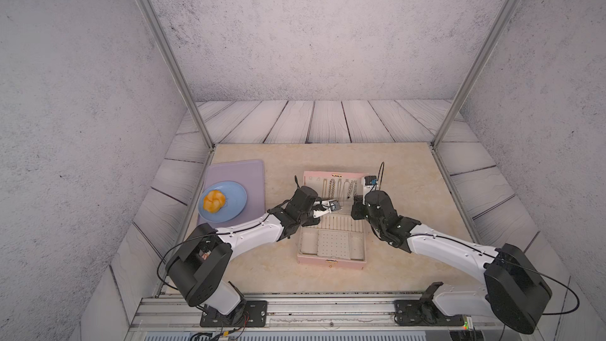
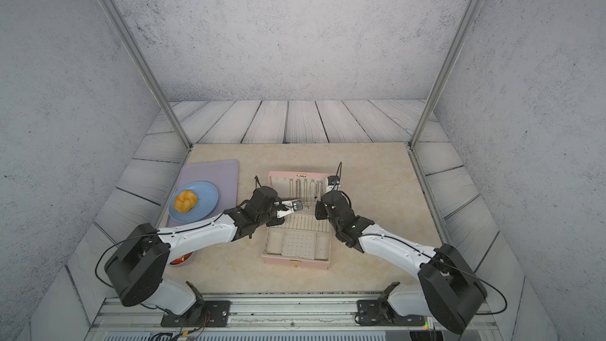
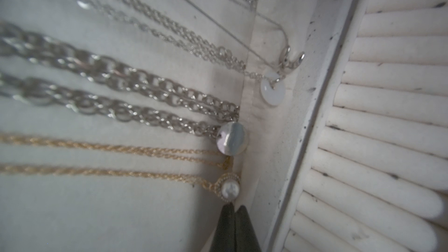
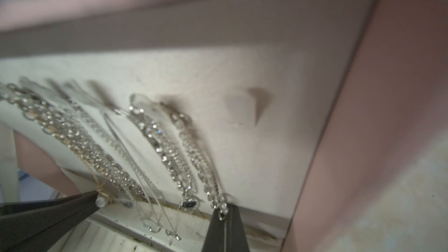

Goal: Put jewelry chain into jewelry box
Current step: Adjust the necklace in the storage slot.

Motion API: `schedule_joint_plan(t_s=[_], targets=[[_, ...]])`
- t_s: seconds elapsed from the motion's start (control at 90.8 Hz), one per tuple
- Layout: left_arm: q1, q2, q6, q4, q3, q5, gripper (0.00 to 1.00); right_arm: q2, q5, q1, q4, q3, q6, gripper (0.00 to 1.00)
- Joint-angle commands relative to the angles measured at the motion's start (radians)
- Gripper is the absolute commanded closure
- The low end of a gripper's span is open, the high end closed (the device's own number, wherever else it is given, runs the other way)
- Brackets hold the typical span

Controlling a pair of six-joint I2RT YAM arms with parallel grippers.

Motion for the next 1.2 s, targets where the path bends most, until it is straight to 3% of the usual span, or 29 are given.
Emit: schedule_joint_plan(t_s=[0.0, 0.143, 0.341, 0.694, 1.189], targets=[[-0.015, -0.014, 0.000, -0.017, -0.012, 0.019, 1.00, 0.020, 0.013, -0.004, -0.023, -0.012, 0.003, 1.00], [-0.015, -0.012, 0.000, -0.017, -0.011, 0.019, 1.00, 0.028, 0.006, -0.004, -0.032, -0.005, 0.009, 1.00], [-0.015, -0.011, -0.001, -0.015, -0.010, 0.010, 1.00, 0.000, 0.000, -0.004, -0.054, 0.004, 0.016, 0.83], [-0.015, -0.017, 0.007, -0.010, -0.017, 0.005, 1.00, -0.087, -0.023, -0.005, -0.112, 0.022, 0.033, 0.68], [-0.021, -0.061, 0.017, 0.031, -0.057, 0.055, 1.00, -0.050, -0.060, -0.016, -0.102, 0.069, 0.058, 0.80]])
